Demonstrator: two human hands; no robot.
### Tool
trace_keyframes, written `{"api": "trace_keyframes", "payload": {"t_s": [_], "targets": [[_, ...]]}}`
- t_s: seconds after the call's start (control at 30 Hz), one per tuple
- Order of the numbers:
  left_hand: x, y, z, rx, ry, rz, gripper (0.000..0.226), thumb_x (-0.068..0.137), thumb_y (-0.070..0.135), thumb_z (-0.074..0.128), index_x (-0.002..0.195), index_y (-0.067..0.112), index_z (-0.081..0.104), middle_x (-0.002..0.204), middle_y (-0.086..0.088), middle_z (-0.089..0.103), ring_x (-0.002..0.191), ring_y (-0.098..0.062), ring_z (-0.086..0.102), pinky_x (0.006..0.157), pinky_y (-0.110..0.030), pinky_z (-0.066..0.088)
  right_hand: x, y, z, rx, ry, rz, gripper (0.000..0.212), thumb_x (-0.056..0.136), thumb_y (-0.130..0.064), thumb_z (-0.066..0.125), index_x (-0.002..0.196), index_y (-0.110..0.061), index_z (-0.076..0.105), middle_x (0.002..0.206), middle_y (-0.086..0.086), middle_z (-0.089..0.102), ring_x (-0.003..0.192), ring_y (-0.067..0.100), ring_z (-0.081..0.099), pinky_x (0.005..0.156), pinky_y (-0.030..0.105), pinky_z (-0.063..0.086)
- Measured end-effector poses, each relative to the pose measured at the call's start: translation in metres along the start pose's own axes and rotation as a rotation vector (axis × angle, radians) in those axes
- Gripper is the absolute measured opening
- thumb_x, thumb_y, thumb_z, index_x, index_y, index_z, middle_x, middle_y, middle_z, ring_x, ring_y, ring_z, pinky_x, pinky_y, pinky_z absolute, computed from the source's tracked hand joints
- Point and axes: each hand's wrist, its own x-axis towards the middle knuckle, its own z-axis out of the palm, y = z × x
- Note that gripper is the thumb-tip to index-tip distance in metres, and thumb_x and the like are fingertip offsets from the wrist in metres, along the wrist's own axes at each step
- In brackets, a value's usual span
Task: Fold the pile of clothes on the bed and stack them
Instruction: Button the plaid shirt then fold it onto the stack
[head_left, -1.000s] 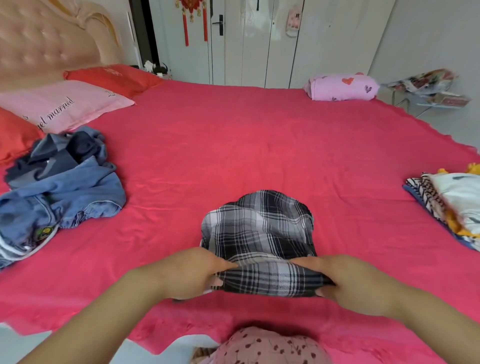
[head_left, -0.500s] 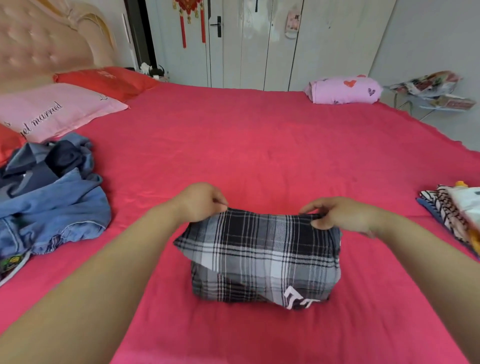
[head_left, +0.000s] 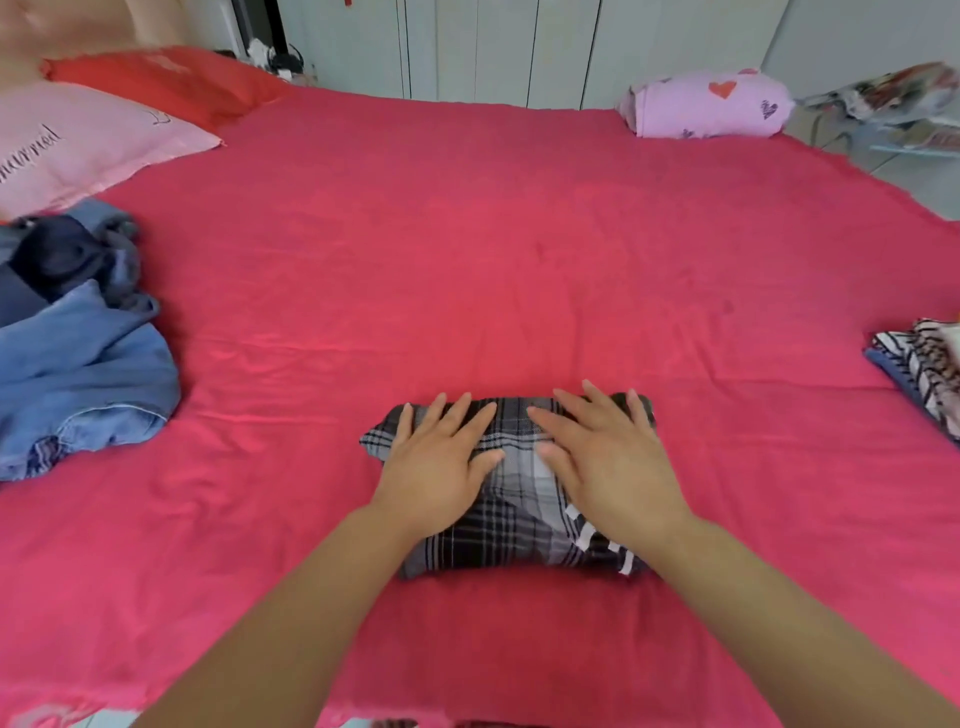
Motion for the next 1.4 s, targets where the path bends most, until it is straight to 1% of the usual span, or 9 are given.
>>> {"api": "trace_keyframes", "payload": {"t_s": [0.17,0.3,0.43,0.57,0.77,0.97,1.1,1.23,1.4], "targets": [[0.006,-0.009,0.017,-0.075,0.000,-0.099,0.054,0.098,0.052,0.019,0.148,0.032,0.016,0.158,0.004,0.011,0.146,-0.016,0.002,0.117,-0.043,-0.005,0.007,0.035,0.040,0.065,-0.241,0.215,0.052,0.095,-0.054,0.010,0.146,-0.041,0.016,0.156,-0.006,0.017,0.146,0.017,0.003,0.118,0.048,0.006],[-0.011,-0.009,0.009,-0.248,0.443,-0.136,0.064,0.086,0.055,0.028,0.135,0.019,0.048,0.139,-0.004,0.048,0.133,-0.021,0.037,0.112,-0.040,0.021,0.007,0.039,0.034,0.175,-0.118,0.213,0.046,0.098,-0.046,0.031,0.142,-0.035,0.033,0.152,-0.004,0.028,0.145,0.019,0.012,0.117,0.047,0.009],[-0.052,-0.005,0.014,-0.287,0.715,-0.097,0.040,0.079,0.049,0.050,0.106,0.021,0.059,0.103,0.000,0.062,0.100,-0.014,0.046,0.088,-0.032,0.034,-0.011,0.046,0.021,0.243,0.183,0.190,0.045,0.085,-0.044,0.048,0.120,-0.019,0.062,0.122,0.005,0.060,0.120,0.028,0.050,0.104,0.044,0.036],[-0.068,-0.004,0.025,-0.176,0.541,0.023,0.033,0.074,0.051,0.052,0.089,0.025,0.065,0.086,0.009,0.065,0.088,-0.009,0.049,0.077,-0.029,0.035,-0.014,0.038,0.014,0.221,0.124,0.159,0.041,0.079,-0.022,0.071,0.118,-0.016,0.062,0.114,0.005,0.062,0.110,0.030,0.052,0.096,0.042,0.039],[-0.054,-0.001,0.009,-0.205,0.302,-0.001,0.021,0.068,0.033,0.076,0.072,0.020,0.060,0.067,0.010,0.057,0.074,-0.016,0.055,0.073,-0.029,0.026,0.008,0.030,0.010,0.151,-0.072,0.267,0.030,0.086,-0.013,0.059,0.116,-0.017,0.056,0.099,0.002,0.064,0.105,0.027,0.052,0.085,0.038,0.041],[-0.069,-0.016,-0.007,-0.295,0.283,0.068,0.026,0.062,0.040,0.072,0.061,0.025,0.050,0.055,0.020,0.037,0.064,0.009,0.033,0.074,-0.013,0.023,0.011,0.039,0.002,0.077,-0.122,0.248,0.023,0.089,-0.011,0.055,0.112,-0.009,0.058,0.107,0.012,0.061,0.106,0.032,0.050,0.087,0.035,0.041],[-0.076,-0.014,-0.006,-0.173,0.274,0.145,0.032,0.057,0.037,0.079,0.061,0.023,0.051,0.055,0.022,0.036,0.062,-0.002,0.040,0.072,-0.012,0.022,0.012,0.038,0.000,0.155,-0.162,0.237,0.037,0.084,-0.023,0.066,0.118,-0.014,0.054,0.109,0.005,0.057,0.109,0.027,0.047,0.091,0.037,0.041],[-0.083,-0.017,-0.009,-0.016,0.282,0.246,0.030,0.054,0.048,0.065,0.057,0.025,0.048,0.054,0.015,0.049,0.055,-0.008,0.052,0.066,-0.019,0.024,0.015,0.032,0.006,0.100,-0.223,0.268,0.021,0.085,-0.004,0.057,0.103,-0.012,0.054,0.096,0.008,0.063,0.097,0.028,0.056,0.069,0.031,0.039],[-0.094,-0.017,0.001,0.058,0.150,0.202,0.029,0.062,0.050,0.062,0.062,0.022,0.053,0.057,0.011,0.052,0.055,-0.011,0.057,0.060,-0.022,0.025,0.014,0.030,0.000,-0.062,-0.228,0.227,0.028,0.078,0.004,0.047,0.102,-0.008,0.055,0.102,0.012,0.059,0.098,0.032,0.053,0.077,0.034,0.043]]}}
